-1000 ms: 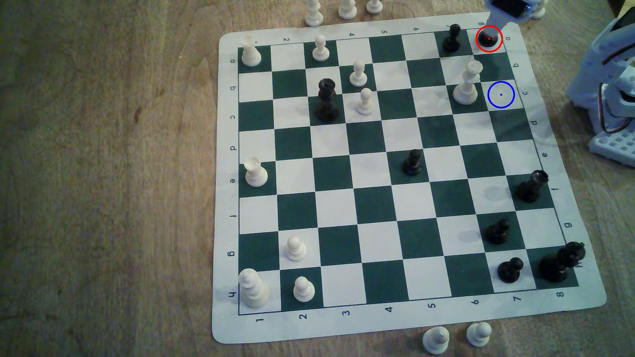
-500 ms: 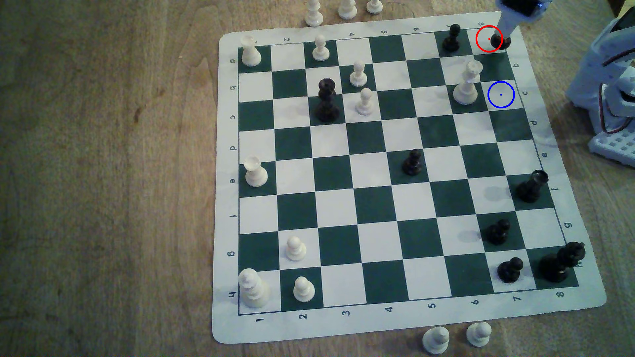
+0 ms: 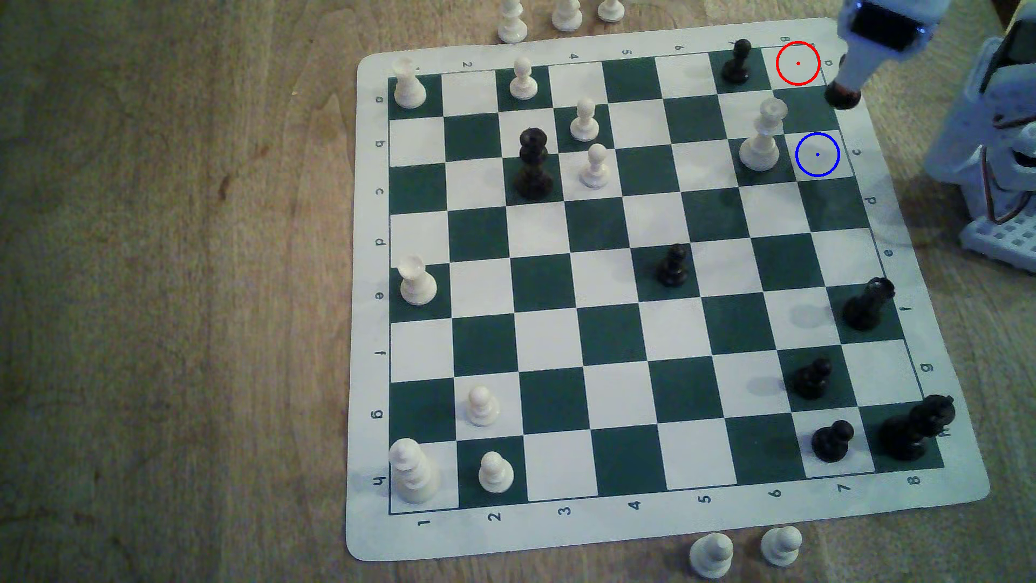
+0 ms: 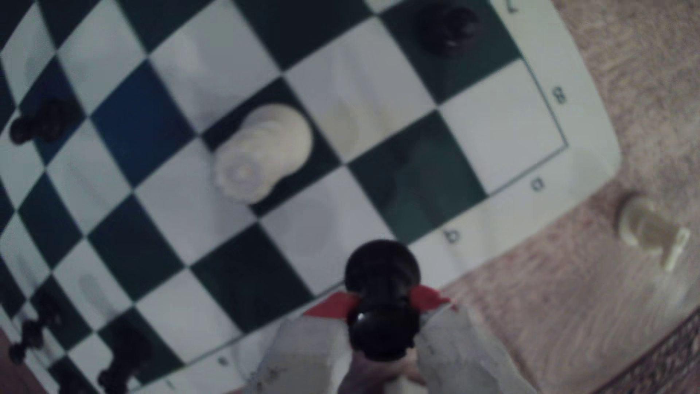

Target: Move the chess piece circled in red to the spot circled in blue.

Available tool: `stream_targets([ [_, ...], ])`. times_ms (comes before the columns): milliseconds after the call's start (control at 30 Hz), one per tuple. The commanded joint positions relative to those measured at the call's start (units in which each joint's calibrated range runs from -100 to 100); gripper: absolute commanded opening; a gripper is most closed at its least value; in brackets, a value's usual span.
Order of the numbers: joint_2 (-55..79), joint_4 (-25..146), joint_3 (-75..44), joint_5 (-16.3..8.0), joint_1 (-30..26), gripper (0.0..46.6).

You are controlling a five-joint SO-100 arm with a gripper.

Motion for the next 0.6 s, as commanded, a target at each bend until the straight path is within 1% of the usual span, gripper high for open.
stream_targets([
  [0,-3.8,0.8,-1.2,-2.5,-6.5,0.3],
  [100,-4.2,0.9,0.9,-3.3,-8.9,0.3],
  [233,-4.2,1.6,2.2,-3.4,-10.3,0.3],
  [400,-4.1,-0.3,5.4,-4.4,-13.3,0.3],
  [567,-2.5,-5.2,8.8,-4.2,-12.9,0.3],
])
